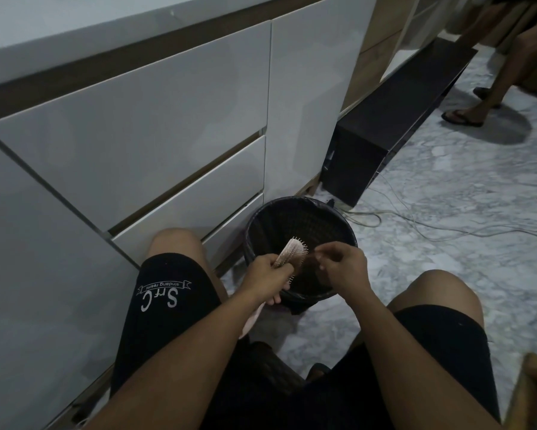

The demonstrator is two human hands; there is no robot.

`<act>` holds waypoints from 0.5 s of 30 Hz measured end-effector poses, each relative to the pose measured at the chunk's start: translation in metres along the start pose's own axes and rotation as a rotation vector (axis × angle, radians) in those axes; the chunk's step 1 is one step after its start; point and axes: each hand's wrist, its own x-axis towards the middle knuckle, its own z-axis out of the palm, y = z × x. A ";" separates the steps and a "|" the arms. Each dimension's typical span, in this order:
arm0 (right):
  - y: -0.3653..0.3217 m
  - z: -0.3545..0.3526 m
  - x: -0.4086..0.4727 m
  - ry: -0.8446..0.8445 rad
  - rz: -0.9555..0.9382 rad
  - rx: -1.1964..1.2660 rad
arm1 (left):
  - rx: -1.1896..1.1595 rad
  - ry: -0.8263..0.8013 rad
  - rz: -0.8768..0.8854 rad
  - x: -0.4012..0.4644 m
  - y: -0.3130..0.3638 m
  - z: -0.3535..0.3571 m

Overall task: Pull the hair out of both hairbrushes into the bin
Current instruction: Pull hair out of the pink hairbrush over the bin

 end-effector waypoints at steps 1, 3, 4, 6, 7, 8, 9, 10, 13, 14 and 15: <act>0.000 -0.002 0.001 0.032 0.012 0.003 | 0.004 0.005 0.001 0.000 0.001 0.000; -0.001 -0.003 0.001 0.053 0.042 0.016 | 0.016 0.013 0.002 0.001 0.000 0.000; -0.001 -0.003 0.000 0.047 0.044 0.010 | 0.017 0.017 0.001 0.002 0.000 0.000; -0.002 -0.002 -0.001 0.008 0.040 -0.021 | 0.013 0.012 -0.002 0.002 0.000 -0.001; -0.002 -0.003 -0.001 -0.027 0.044 -0.025 | 0.014 0.007 -0.001 0.002 -0.001 -0.001; -0.002 -0.003 -0.001 -0.075 0.064 -0.005 | 0.021 0.001 0.005 0.002 -0.001 -0.001; -0.002 -0.004 -0.001 -0.134 0.093 0.055 | 0.029 -0.004 0.016 0.002 -0.001 -0.001; -0.003 -0.005 -0.002 -0.191 0.123 0.133 | 0.035 -0.008 0.026 0.003 -0.001 -0.001; -0.005 -0.002 -0.006 -0.269 0.105 0.211 | 0.045 -0.009 0.033 0.002 -0.001 0.000; -0.004 0.000 -0.006 -0.242 0.089 0.153 | 0.049 -0.002 0.030 0.002 -0.001 0.000; -0.002 0.002 -0.006 -0.205 0.082 0.091 | 0.049 0.010 0.026 0.001 -0.001 -0.001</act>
